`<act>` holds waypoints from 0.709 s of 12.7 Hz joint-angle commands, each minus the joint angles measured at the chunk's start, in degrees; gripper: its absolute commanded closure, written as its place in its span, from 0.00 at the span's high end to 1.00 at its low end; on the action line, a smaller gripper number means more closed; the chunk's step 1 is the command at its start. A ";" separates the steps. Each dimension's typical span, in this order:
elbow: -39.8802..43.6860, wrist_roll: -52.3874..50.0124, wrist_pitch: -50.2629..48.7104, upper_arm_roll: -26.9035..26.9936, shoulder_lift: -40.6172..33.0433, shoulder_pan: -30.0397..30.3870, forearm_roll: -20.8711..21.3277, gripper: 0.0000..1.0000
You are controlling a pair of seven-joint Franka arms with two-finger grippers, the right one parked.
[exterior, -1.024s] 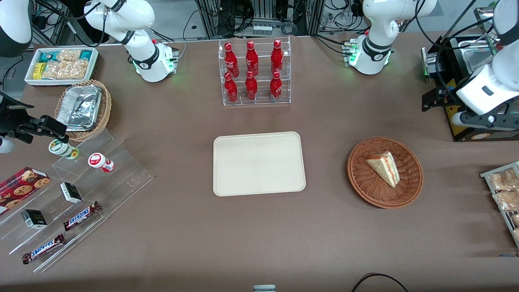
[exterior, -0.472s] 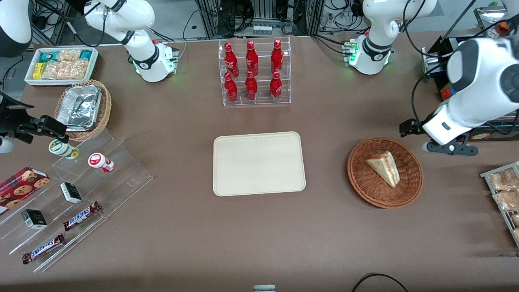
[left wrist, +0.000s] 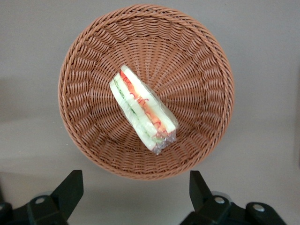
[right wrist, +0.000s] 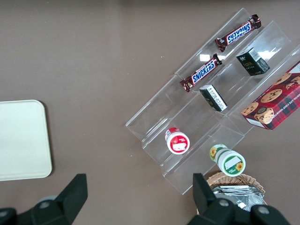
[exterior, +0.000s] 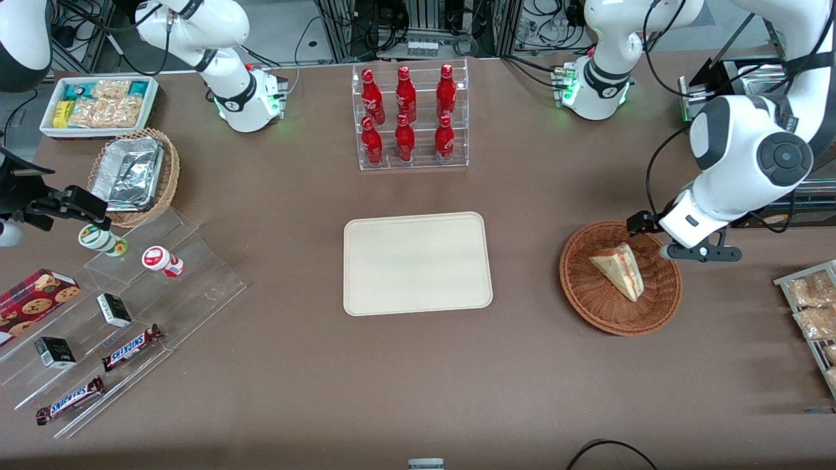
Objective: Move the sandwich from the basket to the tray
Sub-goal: 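Lower the open left gripper down onto the wrapped sandwich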
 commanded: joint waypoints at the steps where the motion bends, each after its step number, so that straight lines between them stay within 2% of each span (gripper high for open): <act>1: -2.54 -5.14 3.45 -0.49 -0.60 0.16 0.72 1.00; 9: -3.59 -34.82 8.45 -0.58 1.86 -1.69 0.63 1.00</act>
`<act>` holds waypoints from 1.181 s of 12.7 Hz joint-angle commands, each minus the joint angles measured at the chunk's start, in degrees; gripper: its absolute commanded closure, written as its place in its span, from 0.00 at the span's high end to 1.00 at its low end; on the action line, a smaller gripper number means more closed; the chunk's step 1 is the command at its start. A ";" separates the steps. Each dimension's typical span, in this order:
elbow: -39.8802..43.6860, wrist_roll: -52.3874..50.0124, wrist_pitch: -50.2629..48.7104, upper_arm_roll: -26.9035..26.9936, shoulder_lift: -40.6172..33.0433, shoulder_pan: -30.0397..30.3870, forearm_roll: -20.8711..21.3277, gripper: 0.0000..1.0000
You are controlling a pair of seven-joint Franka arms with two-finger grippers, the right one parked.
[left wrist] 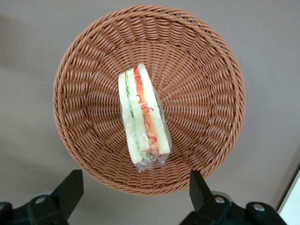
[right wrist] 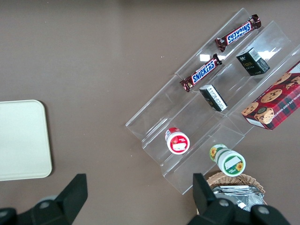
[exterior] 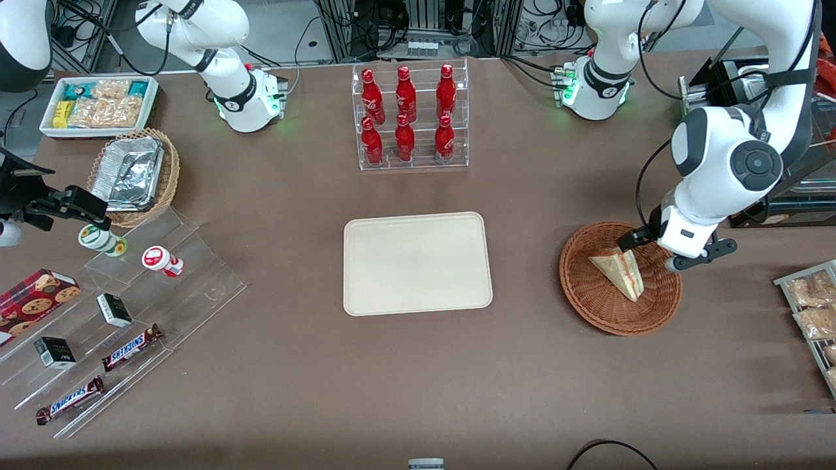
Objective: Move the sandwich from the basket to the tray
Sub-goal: 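Lower the open left gripper down onto the wrapped sandwich, then close the left gripper on the sandwich and lift it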
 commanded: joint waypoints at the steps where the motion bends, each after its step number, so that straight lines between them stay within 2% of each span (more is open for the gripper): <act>1: -1.31 -11.43 3.41 0.08 0.92 -0.80 0.64 1.00; 3: -2.18 -19.52 6.82 0.08 1.36 -0.89 0.02 1.00; 4: -2.62 -20.43 7.97 0.08 1.36 -1.41 0.20 1.00; 15: -3.07 -20.35 11.67 0.17 7.24 -1.42 2.40 1.00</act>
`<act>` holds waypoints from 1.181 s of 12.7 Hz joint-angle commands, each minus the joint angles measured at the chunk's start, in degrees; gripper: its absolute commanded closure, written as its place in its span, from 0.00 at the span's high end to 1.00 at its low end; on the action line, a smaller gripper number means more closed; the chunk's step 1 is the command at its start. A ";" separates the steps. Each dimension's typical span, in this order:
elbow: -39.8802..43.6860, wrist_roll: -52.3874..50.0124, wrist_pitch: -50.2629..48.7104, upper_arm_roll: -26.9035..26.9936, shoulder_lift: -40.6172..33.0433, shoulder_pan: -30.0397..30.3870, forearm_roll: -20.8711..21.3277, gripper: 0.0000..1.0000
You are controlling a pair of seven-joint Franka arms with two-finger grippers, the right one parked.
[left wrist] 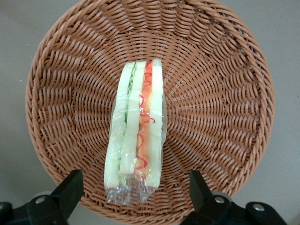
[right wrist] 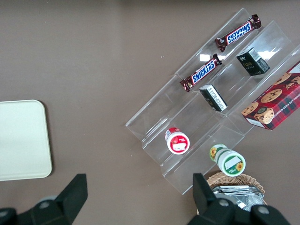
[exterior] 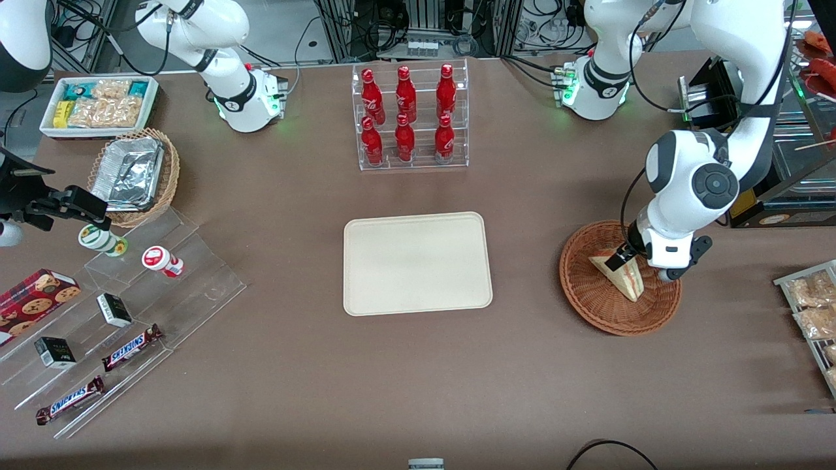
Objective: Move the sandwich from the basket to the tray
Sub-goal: 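Close the left gripper on the sandwich and lift it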
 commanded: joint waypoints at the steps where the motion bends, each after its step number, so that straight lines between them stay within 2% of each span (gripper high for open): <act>1: -0.29 -1.43 3.15 0.24 1.74 -0.28 1.35 1.00; 6: -0.29 -1.43 4.56 0.33 4.20 0.07 1.44 1.00; 7: -0.29 -1.43 4.65 0.41 4.21 -0.02 1.44 0.90; 9: -0.47 -1.43 4.65 0.41 4.12 -0.02 1.44 0.18; 10: -0.64 -1.43 4.65 0.41 4.03 -0.02 1.53 0.00; 14: -0.29 -1.26 1.85 0.41 2.37 -0.37 3.89 0.00; 15: -0.03 -1.26 -0.25 0.15 1.14 -0.54 5.55 0.00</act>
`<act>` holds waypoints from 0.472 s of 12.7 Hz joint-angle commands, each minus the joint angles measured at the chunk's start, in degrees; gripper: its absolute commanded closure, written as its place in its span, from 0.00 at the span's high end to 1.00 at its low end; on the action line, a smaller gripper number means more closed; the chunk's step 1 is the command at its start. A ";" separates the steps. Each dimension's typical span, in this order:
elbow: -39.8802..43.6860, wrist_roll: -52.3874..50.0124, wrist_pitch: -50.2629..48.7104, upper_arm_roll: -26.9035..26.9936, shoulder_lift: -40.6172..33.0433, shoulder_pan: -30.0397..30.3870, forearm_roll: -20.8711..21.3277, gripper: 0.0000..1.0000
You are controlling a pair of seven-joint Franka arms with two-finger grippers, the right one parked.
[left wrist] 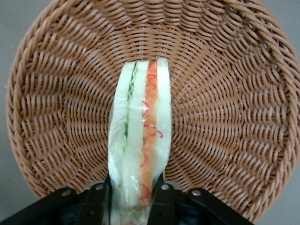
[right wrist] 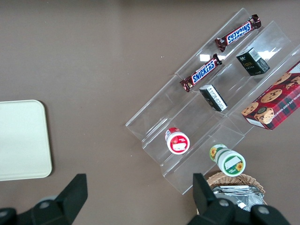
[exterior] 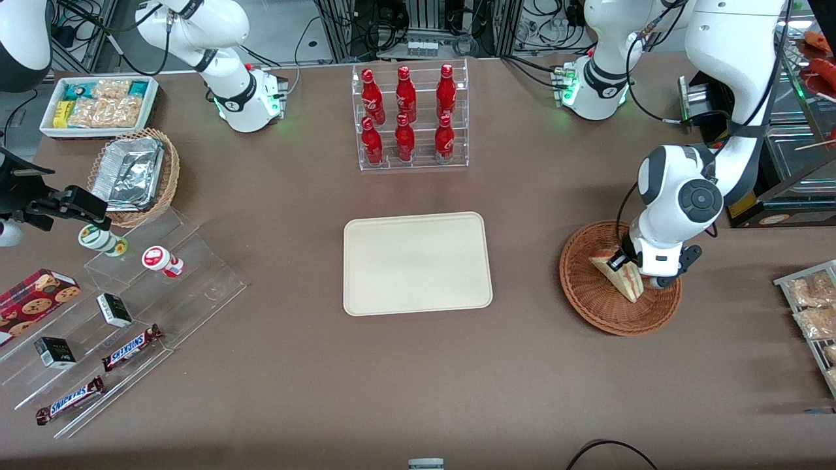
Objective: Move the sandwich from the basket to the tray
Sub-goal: 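Close the left gripper on the sandwich and lift it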
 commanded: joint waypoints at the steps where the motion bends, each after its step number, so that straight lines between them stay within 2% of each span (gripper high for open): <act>1: 0.04 -1.26 -4.80 -0.52 -4.47 -1.04 3.45 0.00; 3: 1.26 -0.13 -7.62 -1.22 -5.97 -3.58 3.46 0.00; 6: 5.74 7.85 -14.99 -1.66 -5.89 -7.01 2.24 0.00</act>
